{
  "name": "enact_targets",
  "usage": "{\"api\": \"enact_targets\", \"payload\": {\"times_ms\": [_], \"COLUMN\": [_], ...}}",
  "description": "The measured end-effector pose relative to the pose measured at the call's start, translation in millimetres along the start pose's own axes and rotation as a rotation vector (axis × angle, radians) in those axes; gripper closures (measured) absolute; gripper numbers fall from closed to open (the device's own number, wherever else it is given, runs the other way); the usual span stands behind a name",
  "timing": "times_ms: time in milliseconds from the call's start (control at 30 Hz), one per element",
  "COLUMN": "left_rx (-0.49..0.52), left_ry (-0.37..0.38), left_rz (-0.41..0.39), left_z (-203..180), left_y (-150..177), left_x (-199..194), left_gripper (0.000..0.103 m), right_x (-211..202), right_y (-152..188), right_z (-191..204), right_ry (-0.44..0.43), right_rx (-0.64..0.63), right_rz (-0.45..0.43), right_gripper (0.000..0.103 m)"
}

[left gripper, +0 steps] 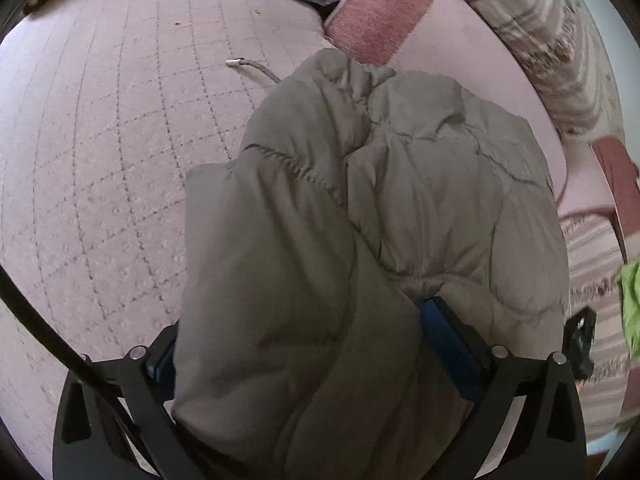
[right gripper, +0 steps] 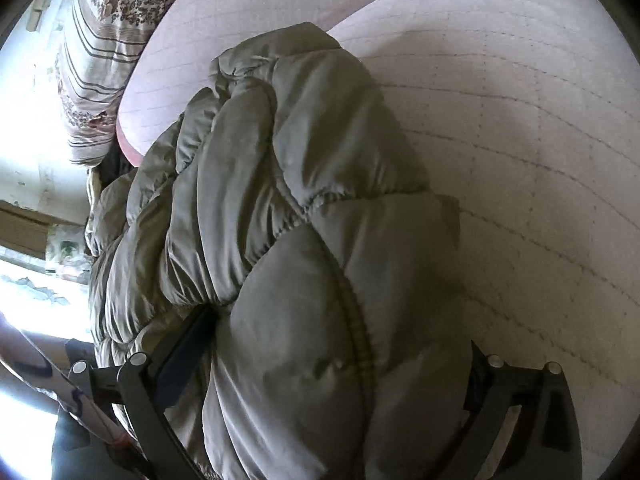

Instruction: Fold large clothes

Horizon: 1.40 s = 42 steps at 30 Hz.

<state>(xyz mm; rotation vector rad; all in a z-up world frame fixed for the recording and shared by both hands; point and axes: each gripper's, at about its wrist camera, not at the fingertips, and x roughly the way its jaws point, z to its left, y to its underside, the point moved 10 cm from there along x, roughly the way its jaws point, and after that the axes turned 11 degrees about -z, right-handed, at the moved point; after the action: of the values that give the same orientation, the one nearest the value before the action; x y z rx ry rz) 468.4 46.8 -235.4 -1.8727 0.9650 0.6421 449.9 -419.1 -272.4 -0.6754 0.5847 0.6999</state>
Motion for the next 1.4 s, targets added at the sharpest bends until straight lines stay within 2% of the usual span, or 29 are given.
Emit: {"api": "enact_targets", "payload": {"times_ms": [33, 100, 167, 267, 367, 500, 900, 1300, 1400], "left_rx": [-0.003, 0.005, 0.045, 0.124, 0.171, 0.197, 0.190, 0.187, 0.182], "left_ry": [-0.016, -0.042, -0.091, -0.161, -0.213, -0.254, -0.260, -0.277, -0.288], "left_rz": [-0.006, -0.021, -0.043, -0.066, -0.080, -0.090, -0.079, -0.085, -0.087], "left_z": [-1.0, -4.5, -11.3, -19.5, -23.2, -24.5, -19.3, -23.5, -22.2], "left_y": [0.8, 2.4, 4.2, 10.3, 17.7, 30.6, 45.5, 48.1, 46.2], "left_x": [-1.4, -8.1, -19.3, -36.5, -44.4, -52.2, -66.3, -72.0, -70.8], "left_gripper": [0.002, 0.014, 0.036, 0.051, 0.053, 0.053, 0.053, 0.053, 0.049], "right_x": [-0.6, -6.6, -14.1, -23.7, -34.2, -45.7, -63.7, -67.6, -65.6], "right_y": [0.4, 3.3, 6.2, 9.7, 16.7, 29.7, 55.7, 62.3, 59.4], "right_z": [1.0, 3.4, 8.2, 13.9, 16.2, 12.9, 9.2, 13.5, 14.5], "right_ry": [0.000, -0.007, -0.010, 0.001, 0.012, 0.025, 0.029, 0.036, 0.045], "right_rx": [-0.001, 0.001, 0.010, -0.006, -0.017, -0.024, -0.035, -0.044, -0.043], "right_rz": [-0.006, -0.017, -0.030, -0.039, -0.043, -0.043, -0.026, -0.019, -0.019], "right_gripper": [0.005, 0.017, 0.033, 0.047, 0.054, 0.054, 0.056, 0.056, 0.051]}}
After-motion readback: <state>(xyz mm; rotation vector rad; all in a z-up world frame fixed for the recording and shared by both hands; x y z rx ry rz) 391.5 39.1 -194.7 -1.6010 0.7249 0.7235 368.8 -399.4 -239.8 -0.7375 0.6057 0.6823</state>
